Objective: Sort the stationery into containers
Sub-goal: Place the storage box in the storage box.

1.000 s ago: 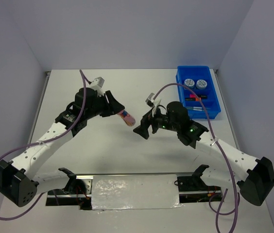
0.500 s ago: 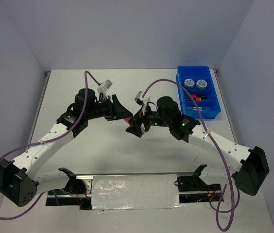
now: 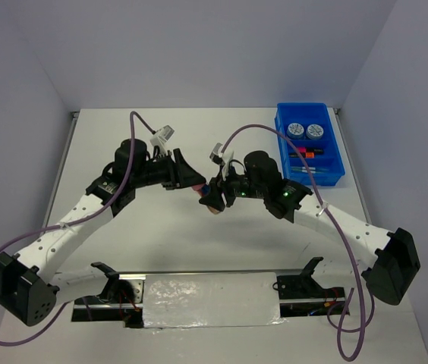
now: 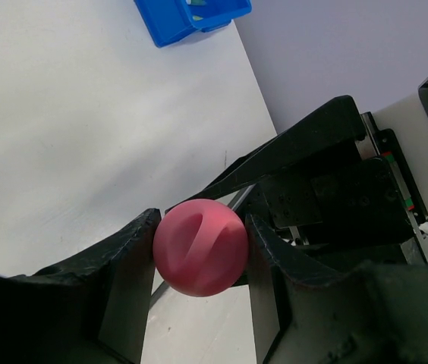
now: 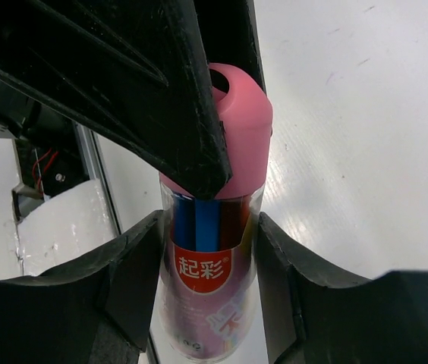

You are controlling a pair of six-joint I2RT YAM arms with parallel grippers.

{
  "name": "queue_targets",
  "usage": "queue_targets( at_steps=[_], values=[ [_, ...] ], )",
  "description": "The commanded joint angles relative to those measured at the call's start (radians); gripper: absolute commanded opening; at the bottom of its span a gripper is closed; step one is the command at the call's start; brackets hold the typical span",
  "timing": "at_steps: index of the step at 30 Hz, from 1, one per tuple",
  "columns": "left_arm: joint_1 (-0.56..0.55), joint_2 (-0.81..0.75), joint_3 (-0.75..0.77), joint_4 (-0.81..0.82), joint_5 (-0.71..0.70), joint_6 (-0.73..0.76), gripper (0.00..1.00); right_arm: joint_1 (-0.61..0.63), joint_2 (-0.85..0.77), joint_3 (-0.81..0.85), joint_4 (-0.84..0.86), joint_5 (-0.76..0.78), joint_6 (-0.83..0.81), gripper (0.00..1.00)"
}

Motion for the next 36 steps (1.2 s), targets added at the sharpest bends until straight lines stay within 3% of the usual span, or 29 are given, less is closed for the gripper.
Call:
queue_targets(
  at_steps=[1, 2, 3, 8, 9, 11, 13, 15, 18, 22, 27, 31, 36],
  values=[
    [0.007, -0.017, 0.05, 0.034, -0.022, 0.006, 0.38, 0.006, 0.005, 0.034, 0.021, -0.008, 0.002, 0.0],
    [0.007, -0.019, 0.067, -0.002, -0.051, 0.009, 0.57, 0.006, 0.005, 0.029, 0.032, -0.009, 0.005, 0.0],
    [0.007, -0.023, 0.078, -0.015, -0.109, 0.011, 0.99, 0.006, 0.007, 0.025, 0.04, -0.008, 0.014, 0.0],
    [0.007, 0.013, 0.278, -0.272, -0.41, 0.067, 0.99, -0.044, 0.04, 0.012, 0.06, 0.052, 0.077, 0.0],
    [0.007, 0.021, 0.318, -0.321, -0.557, 0.068, 0.99, -0.064, 0.065, 0.014, 0.063, 0.054, 0.097, 0.0],
    [0.007, 0.032, 0.417, -0.403, -0.715, 0.06, 0.99, -0.124, 0.089, 0.019, 0.077, 0.04, 0.15, 0.0],
    [0.021, 0.027, 0.469, -0.492, -0.888, 0.045, 0.99, -0.23, 0.114, 0.014, 0.1, 0.067, 0.28, 0.0],
    [0.033, -0.011, 0.477, -0.536, -0.95, 0.043, 0.99, -0.369, 0.14, 0.009, 0.101, 0.16, 0.444, 0.0],
    [0.031, -0.11, 0.397, -0.501, -0.933, 0.086, 0.99, -0.522, 0.192, 0.046, 0.1, 0.274, 0.636, 0.0],
    [0.033, -0.219, 0.295, -0.515, -0.774, 0.159, 0.99, -0.648, 0.316, 0.185, 0.131, 0.389, 0.839, 0.0],
    [0.031, -0.316, 0.184, -0.589, -0.628, 0.27, 0.99, -0.702, 0.476, 0.411, 0.037, 0.668, 1.04, 0.0],
    [0.033, -0.422, 0.08, -0.59, -0.582, 0.37, 0.99, -0.732, 0.658, 0.688, -0.125, 0.834, 1.169, 0.0],
    [0.033, -0.497, -0.042, -0.573, -0.703, 0.355, 0.99, -0.837, 0.91, 1.019, -0.293, 0.729, 1.298, 0.0]
  ],
)
